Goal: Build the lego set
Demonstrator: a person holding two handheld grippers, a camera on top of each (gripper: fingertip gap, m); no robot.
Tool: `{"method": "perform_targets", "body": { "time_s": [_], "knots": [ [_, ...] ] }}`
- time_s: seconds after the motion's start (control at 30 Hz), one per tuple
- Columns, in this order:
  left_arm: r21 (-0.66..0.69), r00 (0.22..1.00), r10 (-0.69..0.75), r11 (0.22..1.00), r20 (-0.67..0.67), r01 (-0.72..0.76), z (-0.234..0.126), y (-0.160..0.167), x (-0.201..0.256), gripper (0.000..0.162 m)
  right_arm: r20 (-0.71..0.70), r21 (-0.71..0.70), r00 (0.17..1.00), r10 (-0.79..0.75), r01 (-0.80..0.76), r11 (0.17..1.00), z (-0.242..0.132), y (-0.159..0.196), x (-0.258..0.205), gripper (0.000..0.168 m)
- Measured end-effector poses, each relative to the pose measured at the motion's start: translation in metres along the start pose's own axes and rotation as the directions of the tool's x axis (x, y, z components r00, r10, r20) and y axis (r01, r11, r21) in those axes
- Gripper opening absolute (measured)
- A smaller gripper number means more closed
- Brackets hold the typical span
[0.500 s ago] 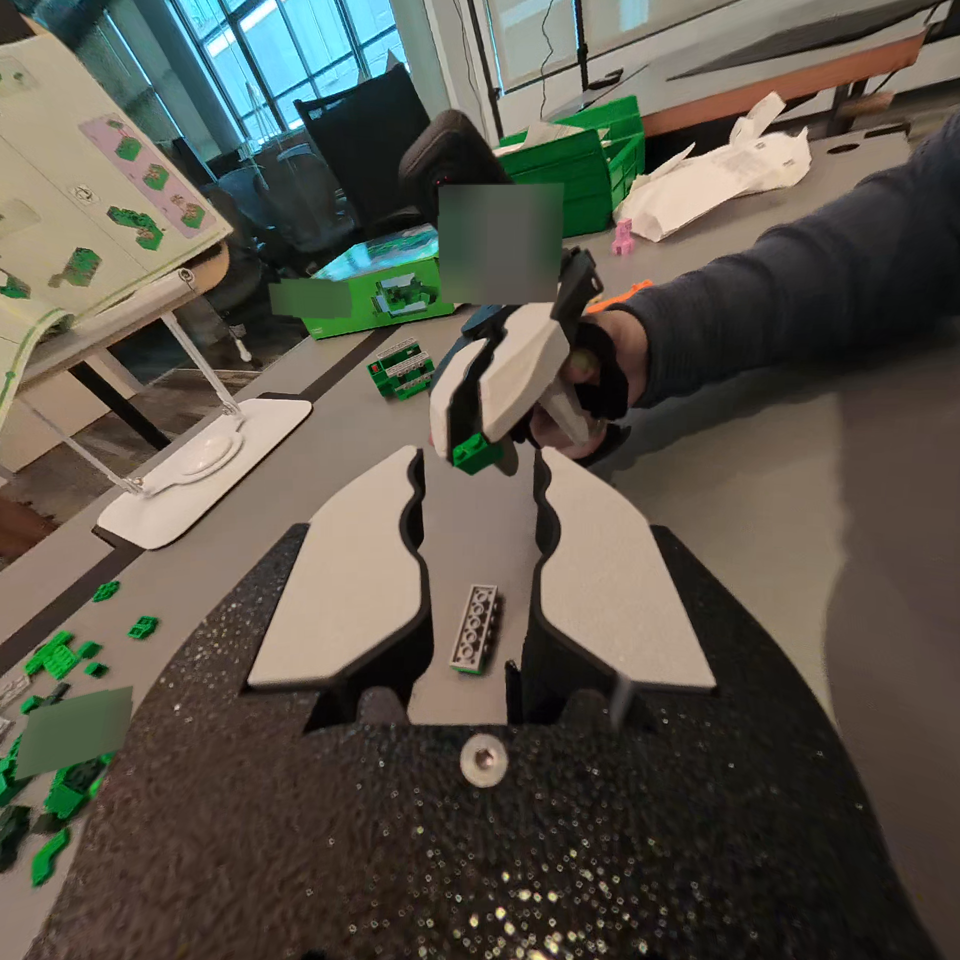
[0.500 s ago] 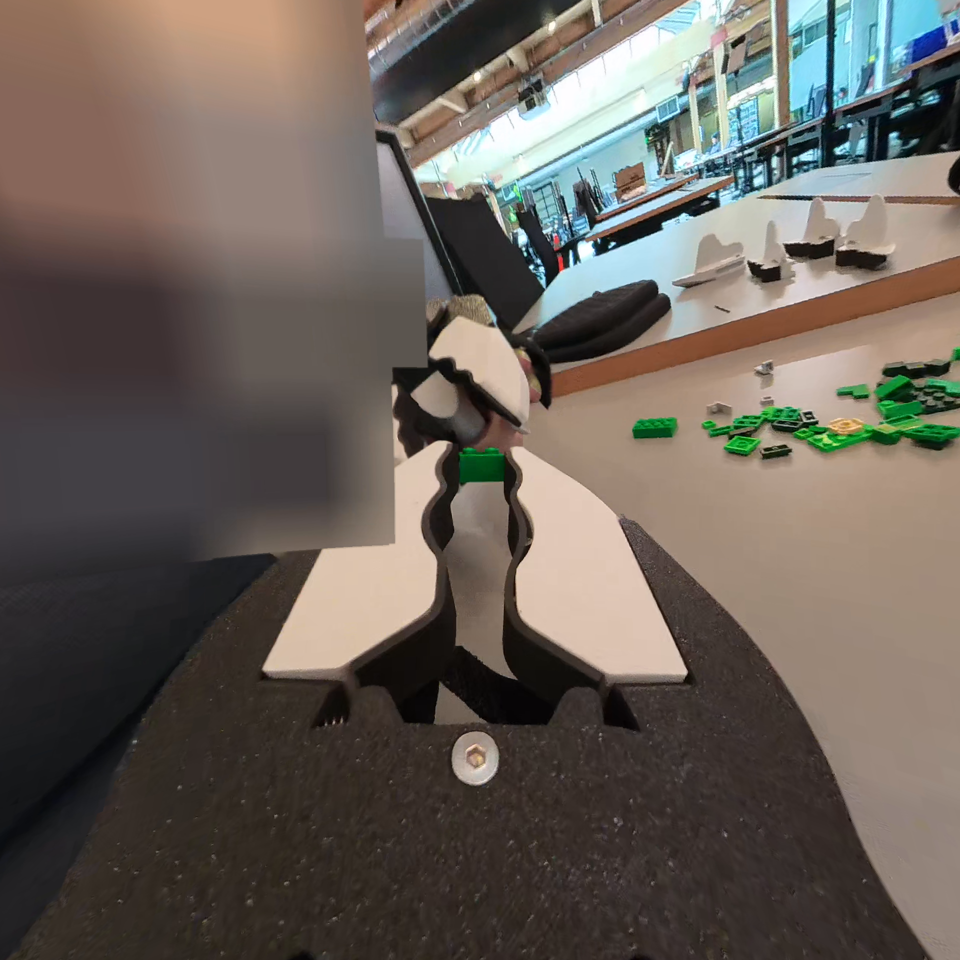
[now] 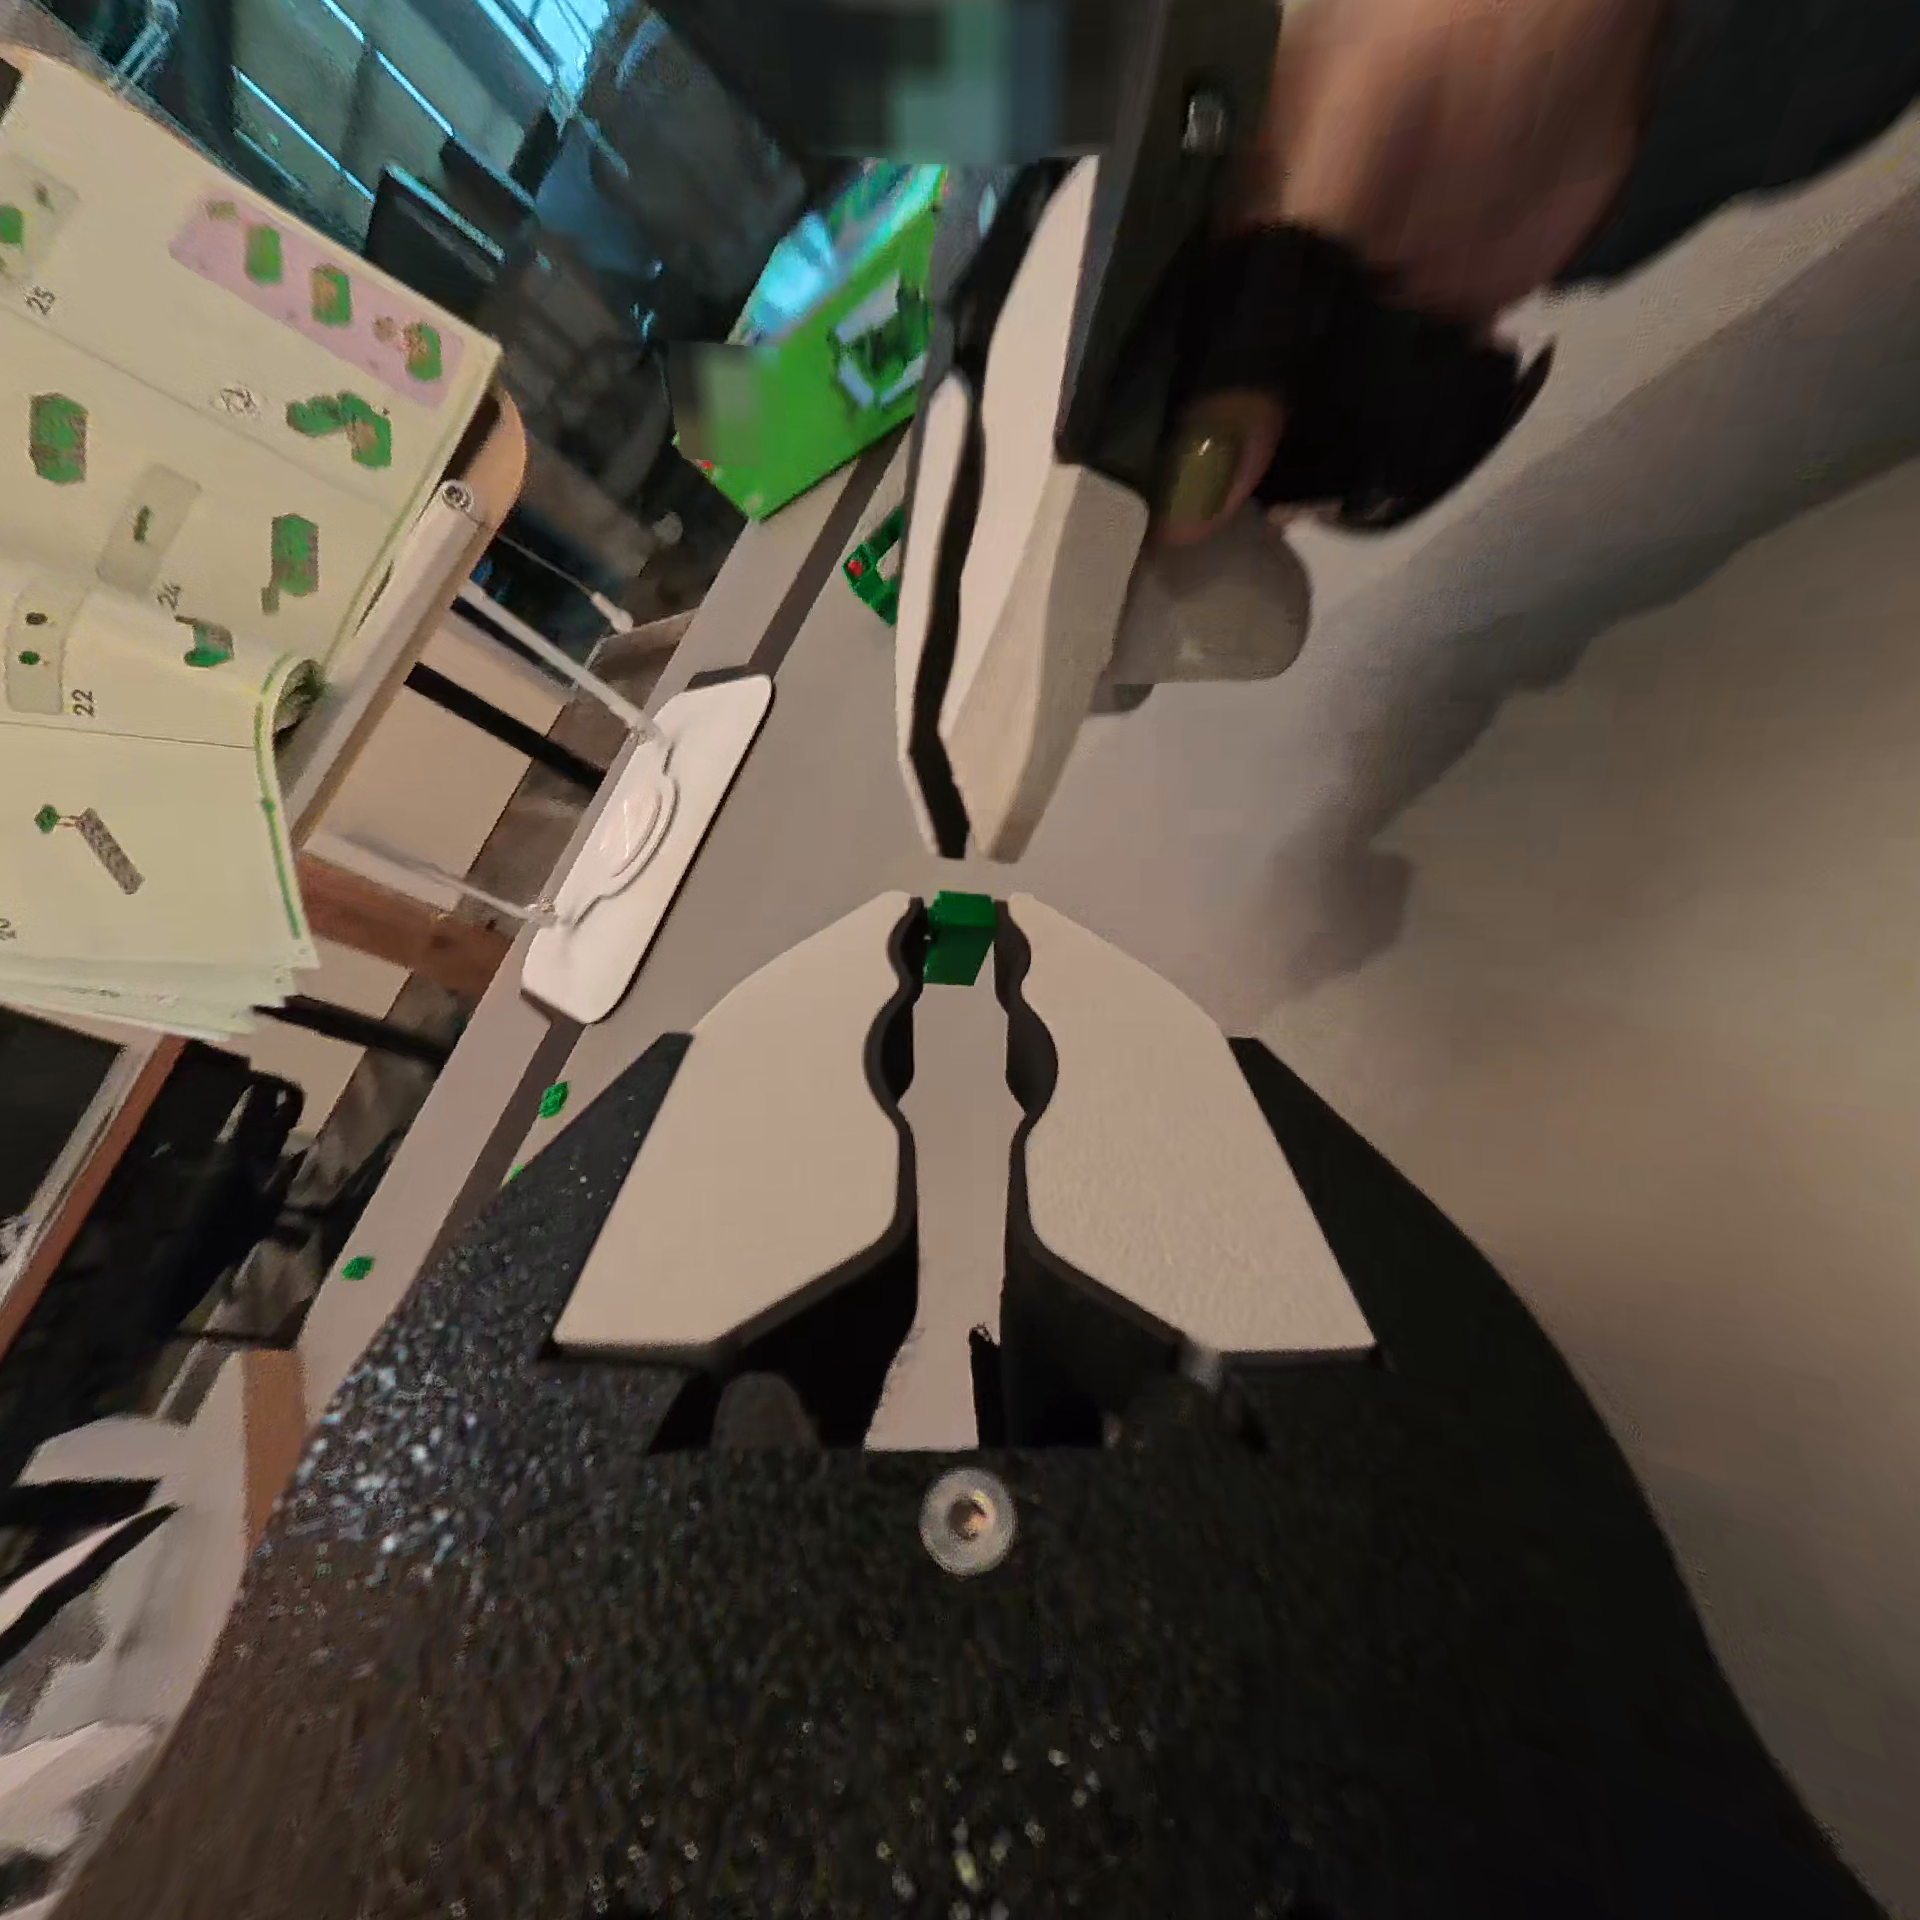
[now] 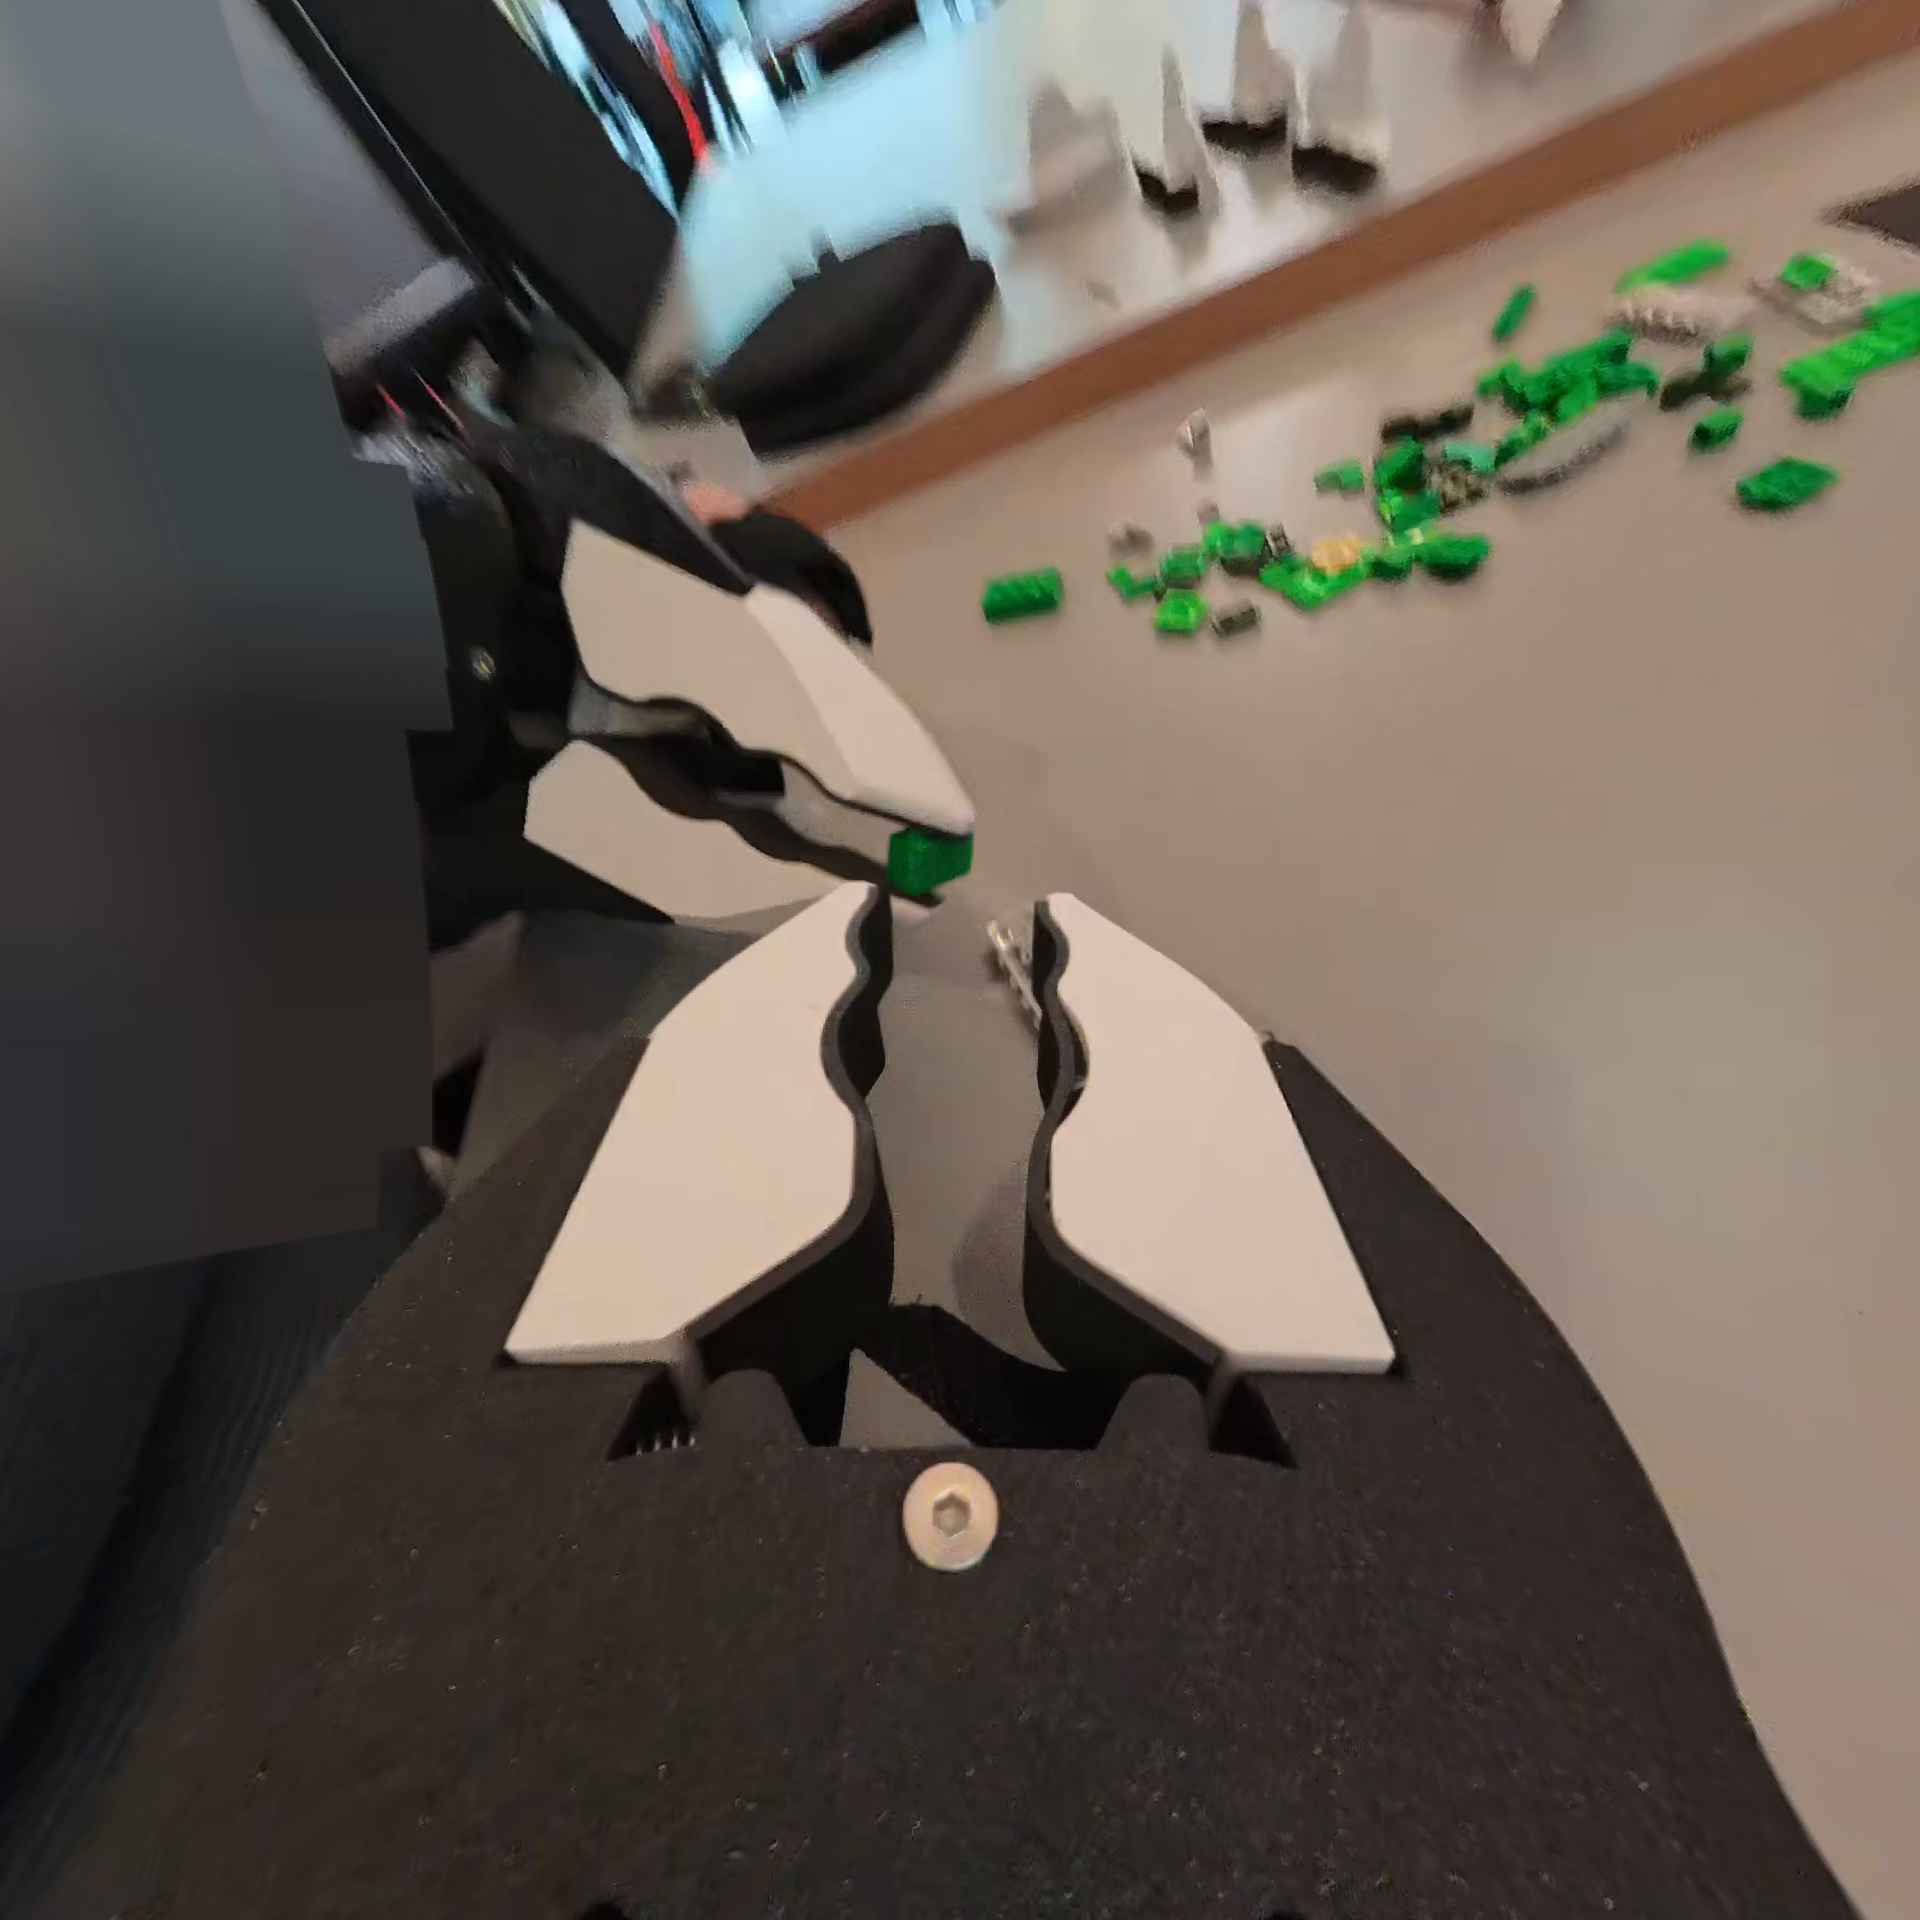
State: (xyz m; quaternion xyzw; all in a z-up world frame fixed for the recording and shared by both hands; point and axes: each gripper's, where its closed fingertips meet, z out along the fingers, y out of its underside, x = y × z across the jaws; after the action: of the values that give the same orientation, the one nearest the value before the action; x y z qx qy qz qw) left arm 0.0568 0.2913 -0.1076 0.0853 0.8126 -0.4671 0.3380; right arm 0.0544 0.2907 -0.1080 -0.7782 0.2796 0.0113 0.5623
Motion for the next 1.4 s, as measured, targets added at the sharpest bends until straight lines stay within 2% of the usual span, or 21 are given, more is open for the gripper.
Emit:
{"method": "perform_targets", "body": {
  "time_s": [0.1,0.3,0.5,0.6,0.7,0.8,0.93,1.03,1.2,1.33,1.4],
  "knots": [
    [-0.060,0.998,0.062,0.996,-0.001,-0.062,0.008,0.004,0.001,0.012,-0.049,-0.116,0.999,-0.023,0.018,0.993,0.002,0.006,-0.006,0.020],
    [-0.132,0.984,0.174,0.975,-0.028,-0.176,0.017,0.012,0.010,0.012,-0.133,-0.184,0.991,-0.019,-0.005,0.983,0.004,0.014,0.007,0.018],
    [-0.153,0.974,0.220,0.962,-0.050,-0.225,0.019,0.015,0.017,0.012,-0.118,-0.206,0.992,0.048,-0.072,0.976,0.008,0.022,0.011,0.014],
    [-0.153,0.974,0.220,0.962,-0.051,-0.226,0.020,0.016,0.017,0.012,-0.089,-0.205,0.994,0.062,-0.079,0.976,0.010,0.023,0.008,0.005],
    [-0.152,0.973,0.223,0.962,-0.054,-0.229,0.021,0.017,0.018,0.012,-0.092,-0.204,0.994,0.062,-0.079,0.976,0.010,0.024,0.009,0.005],
    [-0.160,0.967,0.251,0.954,-0.044,-0.255,0.022,0.017,0.017,0.012,-0.109,-0.194,0.991,0.073,-0.093,0.977,0.009,0.023,0.012,0.013],
    [-0.184,0.961,0.272,0.943,-0.046,-0.276,0.024,0.017,0.017,0.012,-0.089,-0.205,0.991,0.101,-0.117,0.972,0.008,0.025,0.011,0.005],
    [-0.160,0.980,0.190,0.967,-0.050,-0.196,0.025,0.016,0.017,0.012,-0.113,-0.201,0.991,0.067,-0.089,0.976,0.005,0.025,0.015,0.000],
    [-0.175,0.991,-0.068,0.983,-0.114,0.047,0.013,0.031,0.013,0.039,-0.143,-0.189,0.990,0.012,-0.039,0.981,-0.007,0.031,0.027,0.000],
    [-0.293,0.940,-0.238,0.942,-0.245,0.163,-0.001,0.067,0.016,0.046,-0.160,-0.248,0.985,-0.072,0.030,0.968,-0.010,0.053,0.036,0.000],
    [-0.311,0.893,-0.320,0.924,-0.315,0.221,-0.006,0.075,0.020,0.050,-0.127,-0.239,0.984,-0.129,0.096,0.966,-0.005,0.056,0.029,0.000]
  ]
}}
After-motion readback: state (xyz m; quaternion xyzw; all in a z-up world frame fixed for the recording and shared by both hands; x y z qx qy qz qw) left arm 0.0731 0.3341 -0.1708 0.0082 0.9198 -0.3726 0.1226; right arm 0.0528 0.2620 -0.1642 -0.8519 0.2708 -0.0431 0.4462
